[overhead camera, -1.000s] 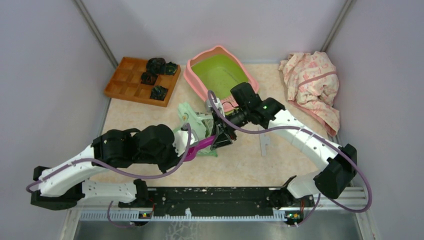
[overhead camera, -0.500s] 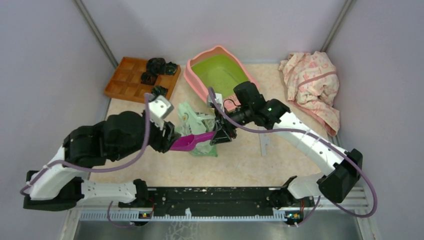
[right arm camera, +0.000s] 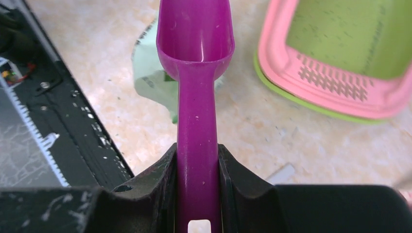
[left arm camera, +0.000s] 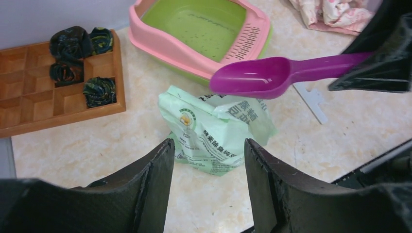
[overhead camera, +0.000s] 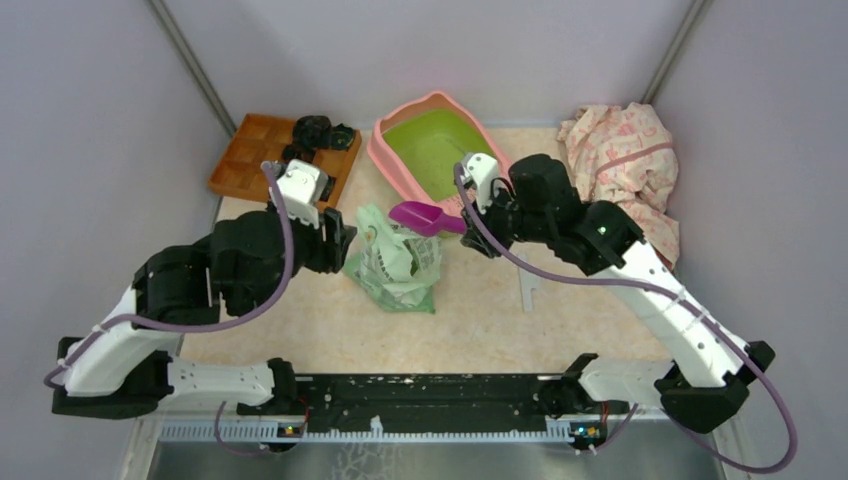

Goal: Fill the litter box with clean litter
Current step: 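Pick up the spatula from the center of the board, then scoop the cat litter from the cat litter bag.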

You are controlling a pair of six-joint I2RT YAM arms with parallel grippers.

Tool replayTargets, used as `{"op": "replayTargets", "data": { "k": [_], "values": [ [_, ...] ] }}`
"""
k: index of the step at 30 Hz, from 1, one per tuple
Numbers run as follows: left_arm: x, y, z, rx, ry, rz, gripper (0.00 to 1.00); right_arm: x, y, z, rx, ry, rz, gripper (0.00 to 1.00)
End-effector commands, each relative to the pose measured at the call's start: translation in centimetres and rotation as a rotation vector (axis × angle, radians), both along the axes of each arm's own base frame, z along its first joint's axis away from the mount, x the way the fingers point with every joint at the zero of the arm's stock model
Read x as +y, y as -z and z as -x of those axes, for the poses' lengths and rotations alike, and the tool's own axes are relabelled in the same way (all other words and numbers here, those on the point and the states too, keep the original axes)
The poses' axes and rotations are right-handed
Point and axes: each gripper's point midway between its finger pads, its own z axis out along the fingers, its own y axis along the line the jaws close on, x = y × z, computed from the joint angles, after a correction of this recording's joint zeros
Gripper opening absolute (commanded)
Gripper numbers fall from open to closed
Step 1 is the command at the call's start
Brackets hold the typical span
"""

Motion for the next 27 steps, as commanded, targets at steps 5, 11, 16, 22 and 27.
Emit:
{"op": "replayTargets", "data": {
  "k": [5, 11, 16, 22, 27],
  "values": [
    [-1.8, -0.5, -3.8, -0.006, -0.104, 0.042, 0.62, -5.1, -2.9, 2.1, -0.05, 0.216, 0.088, 0.0],
    [-2.4, 4.4, -10.0, 0.121, -0.112, 0.048, 0.59, -5.2, -2.4, 4.4, -0.004, 0.221, 0.156, 0.0],
    [1.3, 7.5, -14.8, 0.228, -0.158, 0.17, 0.61, -5.0, -1.6, 5.0, 0.039, 0.191, 0.228, 0.0],
    [2.4, 11.2, -17.2, 0.318, -0.153, 0.24, 0.59, -4.7, -1.6, 4.6, 0.043, 0.181, 0.282, 0.0],
    [2.8, 11.8, -17.4, 0.321, -0.158, 0.237, 0.6, -3.2, -1.0, 3.8, 0.052, 0.144, 0.323, 0.0]
  ]
}}
